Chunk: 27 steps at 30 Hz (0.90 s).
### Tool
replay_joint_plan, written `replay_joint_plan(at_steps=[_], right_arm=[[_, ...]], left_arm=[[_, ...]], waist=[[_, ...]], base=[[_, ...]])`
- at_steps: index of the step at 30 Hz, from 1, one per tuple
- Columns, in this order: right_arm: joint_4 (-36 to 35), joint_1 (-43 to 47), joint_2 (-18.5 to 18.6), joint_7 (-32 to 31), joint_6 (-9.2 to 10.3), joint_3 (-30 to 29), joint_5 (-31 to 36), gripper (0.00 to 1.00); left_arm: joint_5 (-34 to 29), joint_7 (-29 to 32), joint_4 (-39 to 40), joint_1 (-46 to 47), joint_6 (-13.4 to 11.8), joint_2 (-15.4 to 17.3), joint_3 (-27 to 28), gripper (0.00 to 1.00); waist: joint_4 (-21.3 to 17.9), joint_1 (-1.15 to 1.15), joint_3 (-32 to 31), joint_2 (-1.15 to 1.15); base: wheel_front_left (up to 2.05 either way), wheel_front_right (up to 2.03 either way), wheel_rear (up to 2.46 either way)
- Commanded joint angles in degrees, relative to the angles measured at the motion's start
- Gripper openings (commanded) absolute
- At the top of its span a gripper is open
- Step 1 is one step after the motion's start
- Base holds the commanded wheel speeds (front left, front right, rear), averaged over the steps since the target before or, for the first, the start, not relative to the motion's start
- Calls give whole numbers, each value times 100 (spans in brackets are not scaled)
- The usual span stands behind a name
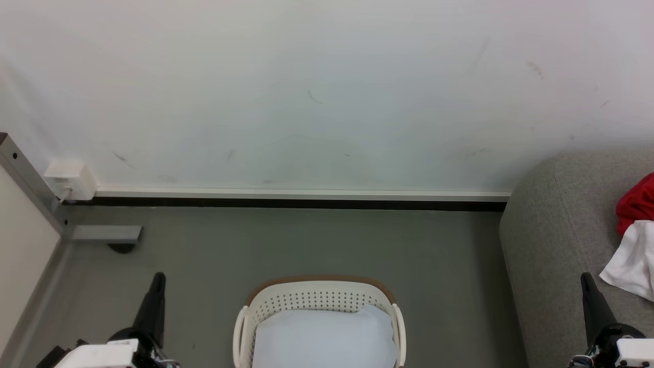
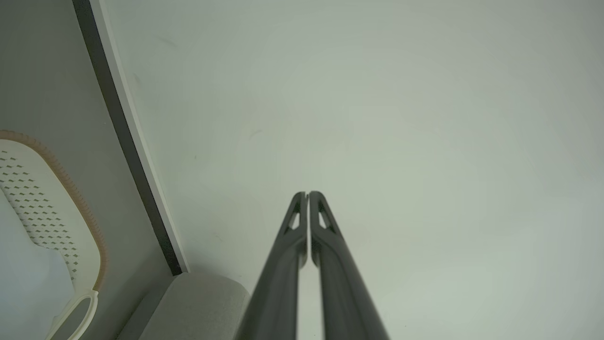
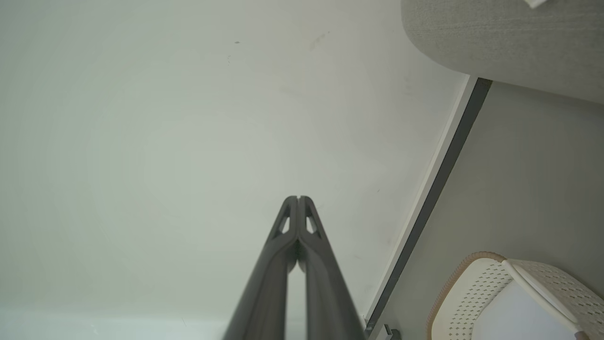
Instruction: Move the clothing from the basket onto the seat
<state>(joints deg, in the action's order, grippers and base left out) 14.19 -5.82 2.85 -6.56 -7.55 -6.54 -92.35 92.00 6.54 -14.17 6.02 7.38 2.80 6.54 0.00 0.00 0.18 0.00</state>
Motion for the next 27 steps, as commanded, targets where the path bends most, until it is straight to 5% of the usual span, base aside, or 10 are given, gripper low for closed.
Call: replay_joint_plan(at_steps=[1,27], right_arm=[[-34,-70,-4,-18,12,-22,-9,0],[-34,-70,-4,-16,12,-20,-11,0]], left_arm=[[76,21,24,40,28,14,10,0],[77,21,24,40,28,14,9,0]], waist=[[0,0,0,0],[0,0,0,0]], base=[[0,0,0],[0,0,0]])
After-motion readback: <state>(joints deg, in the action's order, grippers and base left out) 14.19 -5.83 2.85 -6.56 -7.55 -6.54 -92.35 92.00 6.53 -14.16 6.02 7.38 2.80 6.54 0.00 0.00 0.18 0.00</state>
